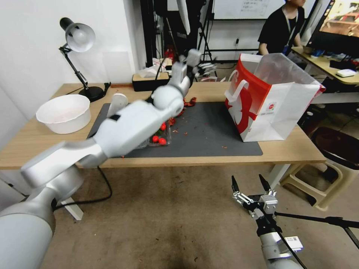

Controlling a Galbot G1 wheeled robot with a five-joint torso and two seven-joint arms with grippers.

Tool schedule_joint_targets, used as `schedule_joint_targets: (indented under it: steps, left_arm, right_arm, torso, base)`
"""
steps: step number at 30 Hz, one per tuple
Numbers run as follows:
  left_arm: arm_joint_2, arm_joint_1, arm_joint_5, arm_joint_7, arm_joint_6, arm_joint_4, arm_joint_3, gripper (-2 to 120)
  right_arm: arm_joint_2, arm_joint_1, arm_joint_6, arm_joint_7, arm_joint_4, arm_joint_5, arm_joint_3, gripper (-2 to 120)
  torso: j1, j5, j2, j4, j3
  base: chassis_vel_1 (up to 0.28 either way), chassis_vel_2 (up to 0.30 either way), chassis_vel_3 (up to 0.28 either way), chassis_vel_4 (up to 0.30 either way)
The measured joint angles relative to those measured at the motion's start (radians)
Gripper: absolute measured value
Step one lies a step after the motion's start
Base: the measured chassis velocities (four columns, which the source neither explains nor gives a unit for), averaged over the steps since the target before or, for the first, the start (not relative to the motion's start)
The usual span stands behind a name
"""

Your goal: Pick up the trash from the table and place it into the takeout bag.

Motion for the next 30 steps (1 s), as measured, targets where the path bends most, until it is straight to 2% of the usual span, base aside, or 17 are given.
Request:
schedule_joint_targets:
  steps: [1,2,3,5,6,8,9,14,16,18,20,21,24,25,27,30]
  left_arm:
    - [0.019,0.043,0.044,-0.131,-0.014,-0.044,0.0,100]
    - [0.036,0.081,0.094,-0.232,-0.017,-0.074,-0.004,100]
    - [0.036,0.081,0.094,-0.232,-0.017,-0.074,-0.004,100]
    - [0.059,0.132,0.181,-0.35,-0.006,-0.116,-0.024,100]
    - [0.059,0.132,0.181,-0.35,-0.006,-0.116,-0.024,100]
    - [0.079,0.18,0.241,-0.433,0.014,-0.159,-0.05,100]
    - [0.091,0.203,0.253,-0.448,0.019,-0.179,-0.062,100]
    - [0.135,0.295,0.272,-0.457,0.018,-0.234,-0.116,100]
    - [0.195,0.394,0.3,-0.446,0.006,-0.295,-0.173,100]
    - [0.207,0.421,0.304,-0.442,0.006,-0.312,-0.194,100]
    - [0.227,0.519,0.329,-0.426,0.005,-0.357,-0.279,100]
    - [0.227,0.519,0.329,-0.426,0.005,-0.357,-0.279,100]
    - [0.246,0.657,0.368,-0.398,-0.007,-0.419,-0.394,100]
    - [0.246,0.657,0.368,-0.398,-0.007,-0.419,-0.394,100]
    - [0.265,0.753,0.397,-0.371,-0.025,-0.459,-0.462,100]
    - [0.279,0.83,0.424,-0.352,-0.033,-0.493,-0.521,100]
  right_arm:
    - [0.0,0.003,0.001,-0.001,-0.003,0.0,-0.005,100]
    - [0.0,0.004,0.001,-0.002,-0.005,0.0,-0.009,100]
    - [0.0,0.004,0.001,-0.002,-0.005,0.0,-0.009,100]
    - [0.0,0.008,0.0,-0.003,-0.005,0.0,-0.013,100]
    - [0.0,0.008,0.0,-0.003,-0.005,0.0,-0.013,100]
    - [-0.001,0.011,-0.003,-0.004,-0.003,-0.001,-0.014,100]
    - [-0.001,0.011,-0.004,-0.004,-0.001,-0.001,-0.014,100]
    - [-0.001,0.009,-0.007,-0.004,0.003,-0.002,-0.015,100]
    - [-0.002,0.009,-0.011,-0.004,0.005,-0.004,-0.016,100]
    - [-0.002,0.009,-0.012,-0.004,0.006,-0.005,-0.017,100]
    - [-0.001,0.01,-0.015,-0.005,0.007,-0.008,-0.021,100]
    - [-0.001,0.01,-0.015,-0.005,0.007,-0.008,-0.021,100]
    - [0.0,0.013,-0.015,-0.005,0.007,-0.013,-0.027,100]
    - [0.0,0.013,-0.015,-0.005,0.007,-0.013,-0.027,100]
    - [0.0,0.015,-0.016,-0.006,0.006,-0.015,-0.029,100]
    - [-0.001,0.016,-0.017,-0.007,0.005,-0.015,-0.032,100]
  torso:
    - [0.0,0.0003,0.0,-0.0001,0.0]
    - [0.0,0.0001,0.0,0.0002,0.0]
    - [0.0,0.0001,0.0,0.0002,0.0]
    - [0.0,0.0002,0.0,0.0006,0.0]
    - [0.0,0.0002,0.0,0.0006,0.0]
    - [0.0,0.0003,0.0,-0.0001,0.0]
    - [0.0,0.0002,0.0,0.0001,0.0]
    - [0.0,0.0001,0.0,0.0001,0.0]
    - [0.0,0.0003,0.0,0.0004,0.0]
    - [0.0,-0.0001,0.0,0.0005,0.0]
    - [0.0,0.0003,0.0,0.0003,0.0]
    - [0.0,0.0003,0.0,0.0003,0.0]
    - [0.0,0.0006,0.0,0.0001,0.0]
    - [0.0,0.0006,0.0,0.0001,0.0]
    - [0.0,-0.0003,0.0,0.0003,0.0]
    - [0.0,0.001,0.0,0.0002,0.0]
  base:
    - [0.0,0.0,0.0,0.0]
    - [0.0,0.0,0.0,0.0]
    - [0.0,0.0,0.0,0.0]
    - [0.0,0.0,0.0,0.0]
    - [0.0,0.0,0.0,0.0]
    - [0.0,0.0,0.0,0.0]
    - [0.0,0.0,0.0,0.0]
    - [0.0,0.0,0.0,0.0]
    - [0.0,0.0,0.0,0.0]
    - [0.0,0.0,0.0,0.0]
    - [0.0,0.0,0.0,0.0]
    - [0.0,0.0,0.0,0.0]
    - [0.0,0.0,0.0,0.0]
    - [0.0,0.0,0.0,0.0]
    - [0.0,0.0,0.0,0.0]
    - [0.0,0.0,0.0,0.0]
